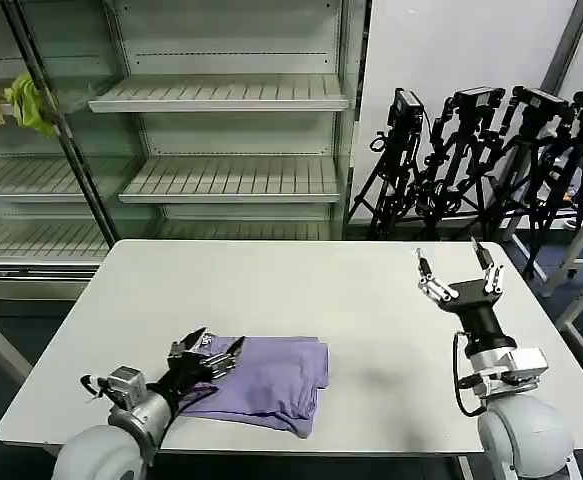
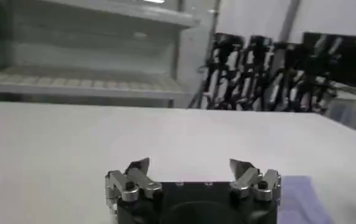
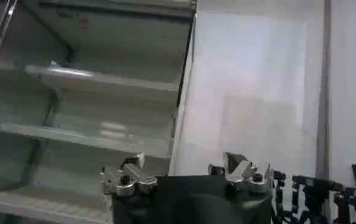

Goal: Fold and organize the clothes.

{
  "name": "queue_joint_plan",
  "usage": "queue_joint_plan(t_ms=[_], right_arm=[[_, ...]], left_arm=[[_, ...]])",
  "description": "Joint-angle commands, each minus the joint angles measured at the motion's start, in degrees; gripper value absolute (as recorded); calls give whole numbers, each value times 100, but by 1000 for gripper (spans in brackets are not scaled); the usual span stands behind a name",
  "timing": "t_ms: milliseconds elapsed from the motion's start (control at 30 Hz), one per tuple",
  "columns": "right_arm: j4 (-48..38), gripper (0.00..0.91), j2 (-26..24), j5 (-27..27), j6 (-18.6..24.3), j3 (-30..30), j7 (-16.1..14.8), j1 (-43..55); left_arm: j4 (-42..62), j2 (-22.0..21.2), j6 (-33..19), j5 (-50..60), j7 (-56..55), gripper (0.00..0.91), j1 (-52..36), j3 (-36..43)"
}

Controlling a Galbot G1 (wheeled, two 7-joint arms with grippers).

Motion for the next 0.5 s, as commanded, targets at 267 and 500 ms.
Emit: queue_joint_plan(t_ms=[267,500], right_arm=[[189,907,-126,79,90,42,-2,76],[245,907,-140,83,109,45,0,71]], left_arm=[[599,-492,-24,365,-30,907,335,-416],[402,-553,-35,427,-16,907,588,-459]])
